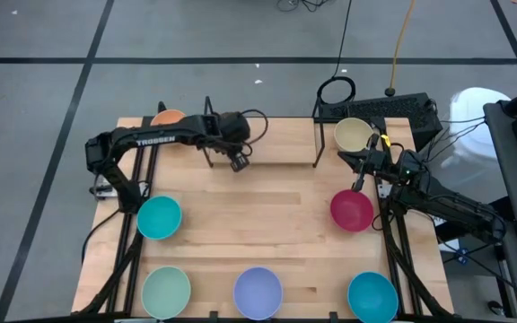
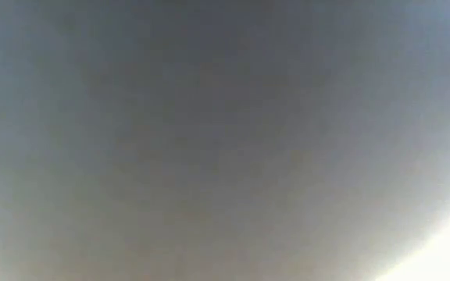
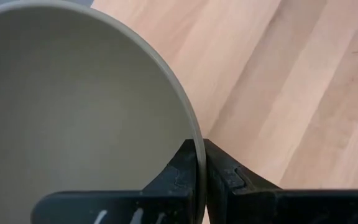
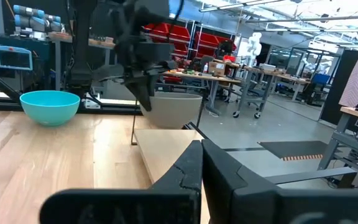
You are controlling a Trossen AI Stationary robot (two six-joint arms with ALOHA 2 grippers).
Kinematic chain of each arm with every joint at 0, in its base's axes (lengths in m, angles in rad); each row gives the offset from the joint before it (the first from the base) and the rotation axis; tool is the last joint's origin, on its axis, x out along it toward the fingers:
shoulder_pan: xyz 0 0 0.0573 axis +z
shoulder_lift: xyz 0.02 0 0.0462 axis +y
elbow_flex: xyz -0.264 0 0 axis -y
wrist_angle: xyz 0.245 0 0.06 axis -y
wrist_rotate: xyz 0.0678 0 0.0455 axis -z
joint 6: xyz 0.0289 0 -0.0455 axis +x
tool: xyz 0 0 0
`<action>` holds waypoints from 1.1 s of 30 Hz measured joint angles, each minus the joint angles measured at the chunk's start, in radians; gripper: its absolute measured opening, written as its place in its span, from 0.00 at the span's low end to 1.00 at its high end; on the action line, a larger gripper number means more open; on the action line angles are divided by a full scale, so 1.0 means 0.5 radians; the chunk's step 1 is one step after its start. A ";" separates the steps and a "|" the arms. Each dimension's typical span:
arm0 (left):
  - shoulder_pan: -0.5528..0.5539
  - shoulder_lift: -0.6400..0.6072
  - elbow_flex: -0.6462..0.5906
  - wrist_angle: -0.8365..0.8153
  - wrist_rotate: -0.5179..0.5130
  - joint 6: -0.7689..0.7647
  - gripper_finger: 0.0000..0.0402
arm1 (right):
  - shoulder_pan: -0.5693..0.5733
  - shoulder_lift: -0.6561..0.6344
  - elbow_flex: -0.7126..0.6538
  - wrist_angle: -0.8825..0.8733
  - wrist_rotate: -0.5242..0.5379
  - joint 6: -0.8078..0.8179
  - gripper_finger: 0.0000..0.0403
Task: Place and stack bowls onto a shelf
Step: Put the gray bowl on the shelf, then put the pink bowl on the shelf
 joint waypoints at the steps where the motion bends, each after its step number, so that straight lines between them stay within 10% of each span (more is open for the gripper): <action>1: 0.016 0.015 0.000 0.002 0.014 0.005 0.02 | 0.000 0.000 0.000 -0.001 0.000 -0.001 0.00; 33: 0.041 0.208 0.095 -0.023 0.067 0.000 0.27 | 0.000 -0.002 0.000 0.000 0.006 -0.014 0.00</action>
